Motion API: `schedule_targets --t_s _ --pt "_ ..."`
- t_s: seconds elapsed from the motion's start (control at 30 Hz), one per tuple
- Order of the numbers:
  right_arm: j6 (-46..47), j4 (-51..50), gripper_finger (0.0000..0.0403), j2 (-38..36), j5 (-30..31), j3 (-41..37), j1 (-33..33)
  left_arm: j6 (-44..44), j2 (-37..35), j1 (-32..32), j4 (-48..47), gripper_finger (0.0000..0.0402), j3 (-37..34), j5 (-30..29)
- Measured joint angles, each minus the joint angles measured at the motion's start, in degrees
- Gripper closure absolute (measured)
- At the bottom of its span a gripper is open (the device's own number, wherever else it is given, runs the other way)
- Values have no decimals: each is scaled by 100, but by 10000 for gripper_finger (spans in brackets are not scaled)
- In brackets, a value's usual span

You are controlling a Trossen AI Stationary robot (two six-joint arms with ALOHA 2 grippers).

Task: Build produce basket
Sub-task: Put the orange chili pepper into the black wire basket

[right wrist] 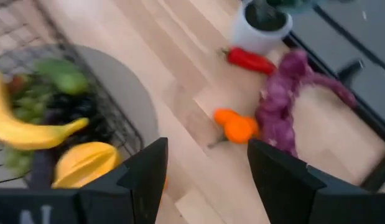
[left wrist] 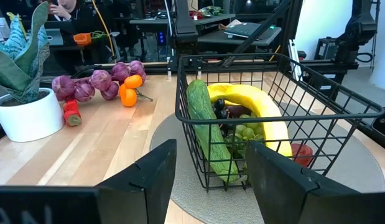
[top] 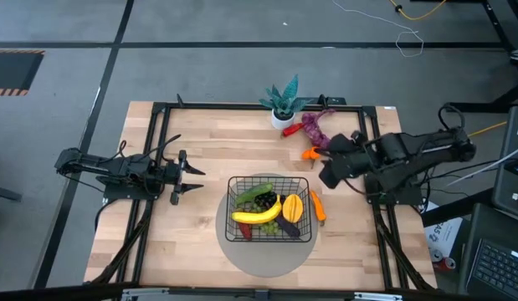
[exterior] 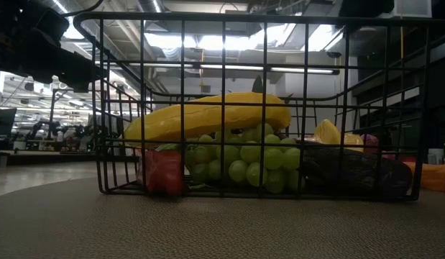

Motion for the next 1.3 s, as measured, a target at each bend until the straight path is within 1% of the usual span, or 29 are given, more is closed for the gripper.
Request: schedule_targets --t_s 0.17,0.27,0.33,0.57,0.63,0.7,0.83,0.9,1.0,1.1,1.17,1.3 --pt "-27 -361 179 429 -307 0 -823 0 1 0 2 214 0 0" --pt "-311 -410 179 726 -387 0 -1218 0 0 -1 1 214 0 0" --pt "-578 -402 179 911 -683 0 -1492 0 0 -2 2 214 0 2" --pt "-2549 -402 179 1337 -2130 0 -2723 0 2 0 2 214 0 2" --pt "-2890 -402 179 1348 -2342 0 -3109 0 0 0 2 214 0 0" --pt "-3020 -404 179 1336 -2335 0 -3484 0 2 -1 1 214 0 1" --pt "-3005 -370 179 1226 -1958 0 -4123 0 1 0 2 214 0 1" --pt "-3001 -339 179 1190 -1815 0 -4375 0 1 -2 2 214 1 2" --pt "-3102 -321 179 1171 -1799 0 -4636 0 1 -1 2 214 0 2" --pt "-3134 -323 179 1171 -1838 0 -4764 0 0 -1 2 214 0 1" --pt "-2996 -322 179 1171 -1900 0 -4766 0 1 -1 2 214 0 2" --pt "-2832 -323 179 1173 -1995 0 -4514 0 2 -1 2 214 0 1"
